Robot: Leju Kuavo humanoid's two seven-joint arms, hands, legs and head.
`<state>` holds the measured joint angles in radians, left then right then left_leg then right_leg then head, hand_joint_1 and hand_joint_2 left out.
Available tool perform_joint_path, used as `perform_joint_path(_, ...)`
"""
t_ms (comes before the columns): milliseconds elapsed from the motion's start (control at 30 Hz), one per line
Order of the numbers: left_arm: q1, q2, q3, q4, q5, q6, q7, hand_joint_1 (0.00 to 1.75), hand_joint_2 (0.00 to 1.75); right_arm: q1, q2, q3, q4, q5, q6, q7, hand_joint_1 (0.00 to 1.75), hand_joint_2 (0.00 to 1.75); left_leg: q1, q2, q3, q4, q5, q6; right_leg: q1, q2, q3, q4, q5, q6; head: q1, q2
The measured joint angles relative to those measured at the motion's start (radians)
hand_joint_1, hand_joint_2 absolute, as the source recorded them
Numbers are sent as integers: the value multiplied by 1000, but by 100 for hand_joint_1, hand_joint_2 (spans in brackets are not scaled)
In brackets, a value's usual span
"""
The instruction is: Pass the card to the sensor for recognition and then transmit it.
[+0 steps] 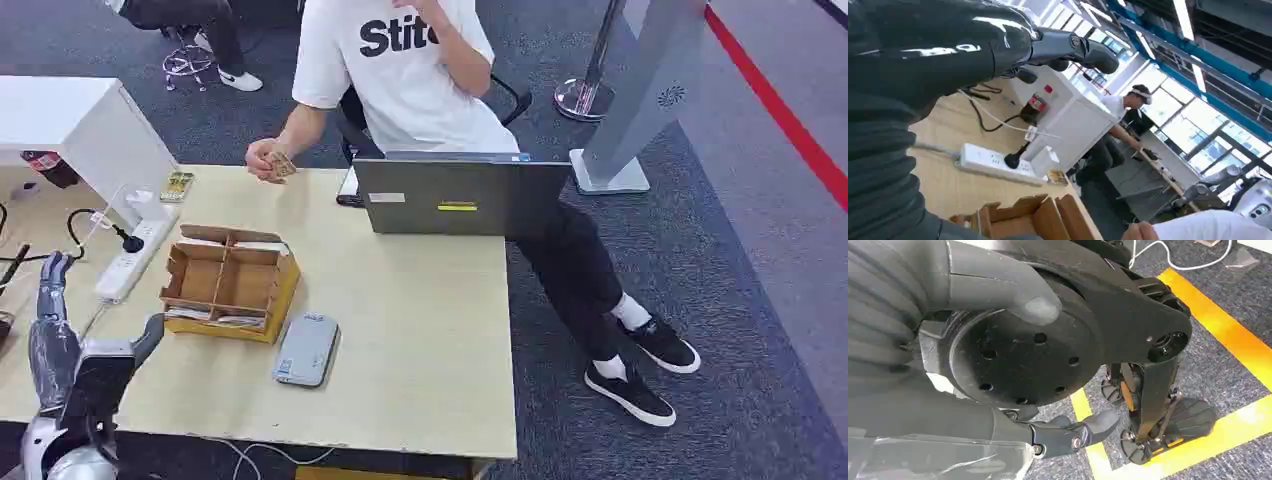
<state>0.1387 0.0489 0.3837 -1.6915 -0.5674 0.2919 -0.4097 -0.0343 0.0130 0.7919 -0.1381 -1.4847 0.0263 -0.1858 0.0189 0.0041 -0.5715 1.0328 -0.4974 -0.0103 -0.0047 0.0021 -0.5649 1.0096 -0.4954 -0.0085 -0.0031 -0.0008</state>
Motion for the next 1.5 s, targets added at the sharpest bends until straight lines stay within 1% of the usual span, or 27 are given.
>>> perform_joint_path(167,-67,72,-68,36,-134,39,54,0,175,-2,0,9,2,0,-5,7,0,175,0,0,0,0,0,0,0,1,0,0,0,0,0,0)
perform_joint_path(267,-108,105,-111,67,-213,65,88,0,175,-2,0,12,3,-2,-8,14,0,175,0,1,0,0,0,0,0,2,0,0,0,0,0,0)
perform_joint_path(700,-299,223,-317,246,-530,179,230,0,175,-13,0,44,10,-6,-38,42,0,175,0,1,0,0,1,-1,0,2,0,0,0,0,0,0)
perform_joint_path(800,-329,246,-350,269,-605,202,265,0,175,-17,0,54,11,-3,-42,53,0,175,0,2,1,1,1,-1,0,3,-1,0,0,0,0,0)
perform_joint_path(933,-379,283,-409,332,-684,230,311,0,175,-24,0,75,12,2,-54,65,0,175,0,2,1,0,1,-1,0,3,0,0,1,-1,0,0)
perform_joint_path(1000,-397,292,-426,362,-724,249,337,0,175,-27,0,87,13,9,-63,72,0,175,0,3,1,1,1,-1,0,3,-1,0,1,-1,0,0)
perform_joint_path(1100,-414,301,-446,391,-753,272,357,0,175,-32,0,98,17,18,-76,76,0,175,0,2,1,1,1,-1,0,3,0,0,1,-1,-1,0)
perform_joint_path(1467,-425,309,-474,438,-760,275,362,0,175,-36,-1,116,23,19,-84,76,0,175,0,2,1,1,1,-1,0,3,0,0,1,-1,0,0)
perform_joint_path(1500,-425,310,-476,440,-761,275,362,175,175,-36,-1,117,23,19,-85,76,0,175,0,2,1,1,1,-1,0,3,0,0,1,-1,0,0)
